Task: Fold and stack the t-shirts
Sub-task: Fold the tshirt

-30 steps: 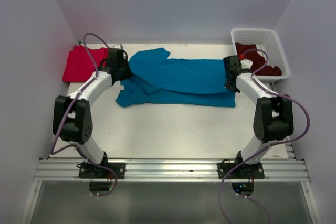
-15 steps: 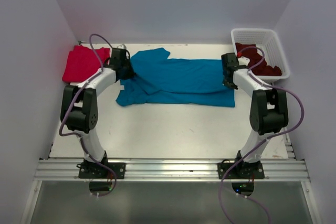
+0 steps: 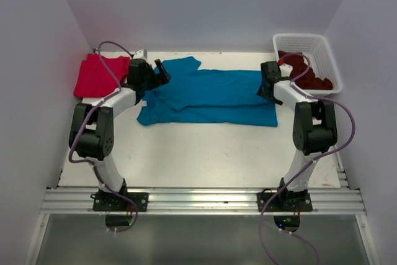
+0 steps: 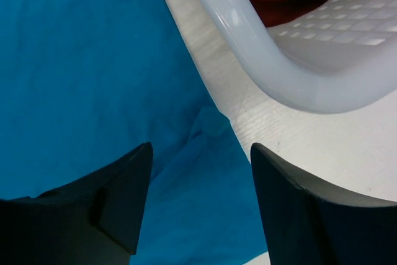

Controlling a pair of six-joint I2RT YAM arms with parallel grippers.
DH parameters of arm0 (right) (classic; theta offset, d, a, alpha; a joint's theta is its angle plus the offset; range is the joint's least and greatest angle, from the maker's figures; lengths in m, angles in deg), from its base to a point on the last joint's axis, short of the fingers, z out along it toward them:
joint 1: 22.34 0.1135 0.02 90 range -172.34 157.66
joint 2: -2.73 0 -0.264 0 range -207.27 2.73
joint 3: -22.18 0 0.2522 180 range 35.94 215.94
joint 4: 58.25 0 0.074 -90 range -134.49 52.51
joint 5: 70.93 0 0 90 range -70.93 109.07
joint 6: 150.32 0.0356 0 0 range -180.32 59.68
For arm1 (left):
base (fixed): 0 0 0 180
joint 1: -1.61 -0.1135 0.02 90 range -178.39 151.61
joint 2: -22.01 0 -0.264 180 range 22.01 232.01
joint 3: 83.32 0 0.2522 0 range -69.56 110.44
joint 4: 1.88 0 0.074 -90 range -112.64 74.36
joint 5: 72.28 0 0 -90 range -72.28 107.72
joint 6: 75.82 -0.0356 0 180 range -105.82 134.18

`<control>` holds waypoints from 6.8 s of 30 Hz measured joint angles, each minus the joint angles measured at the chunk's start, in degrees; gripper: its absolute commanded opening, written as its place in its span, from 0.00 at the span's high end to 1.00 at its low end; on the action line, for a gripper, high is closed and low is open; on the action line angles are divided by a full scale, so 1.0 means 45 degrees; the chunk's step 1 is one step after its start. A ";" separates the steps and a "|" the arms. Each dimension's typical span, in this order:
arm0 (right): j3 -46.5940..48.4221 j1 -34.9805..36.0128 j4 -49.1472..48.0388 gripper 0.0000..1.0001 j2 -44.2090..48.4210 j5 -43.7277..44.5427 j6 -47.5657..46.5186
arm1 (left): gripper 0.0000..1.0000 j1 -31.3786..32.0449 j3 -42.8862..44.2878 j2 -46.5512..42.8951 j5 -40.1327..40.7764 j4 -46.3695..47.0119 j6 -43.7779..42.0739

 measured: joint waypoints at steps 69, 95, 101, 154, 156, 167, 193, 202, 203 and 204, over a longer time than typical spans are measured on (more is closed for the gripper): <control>-0.3434 0.0126 -0.1326 1.00 0.1637 -0.4323 -0.0204 | 0.35 0.1350 0.3711 0.3123 -0.2118 -0.1933 0.0112; -0.3434 0.0126 -0.1326 1.00 0.1637 -0.4250 -0.0204 | 0.73 0.1603 -0.0403 0.0777 -0.1481 -0.4027 -0.0962; -0.3434 0.0126 -0.1326 1.00 0.1637 -0.4245 -0.0204 | 0.75 0.1603 -0.0675 0.0758 -0.1472 -0.3439 -0.0670; -0.3434 0.0126 -0.1321 1.00 0.1637 -0.4245 -0.0311 | 1.00 0.1603 0.0996 0.1719 -0.1525 -0.0641 0.0869; -0.3434 0.0126 -0.1321 1.00 0.1637 -0.4245 -0.0316 | 1.00 0.1603 0.1394 0.2025 -0.1525 -0.0665 0.0840; -0.3434 0.0126 -0.1311 1.00 0.1637 -0.4245 -0.0398 | 0.66 0.1598 0.3842 0.4065 -0.1899 -0.1209 0.0214; -0.3434 0.0126 -0.1375 1.00 0.1486 -0.4235 -0.0437 | 0.95 0.1511 -0.3988 -0.0427 -0.3026 0.0165 0.1025; -0.3458 0.0126 -0.1389 1.00 0.1501 -0.4226 -0.0437 | 1.00 0.1418 -0.4119 -0.0568 -0.2599 -0.0019 0.1234; -0.3458 0.0126 -0.1389 1.00 0.1501 -0.4226 -0.0437 | 1.00 0.1399 -0.4119 -0.0665 -0.2414 -0.0223 0.1234; -0.3458 0.0126 -0.1389 1.00 0.1501 -0.4226 -0.0437 | 1.00 0.1379 -0.4119 -0.0777 -0.2210 -0.0447 0.1229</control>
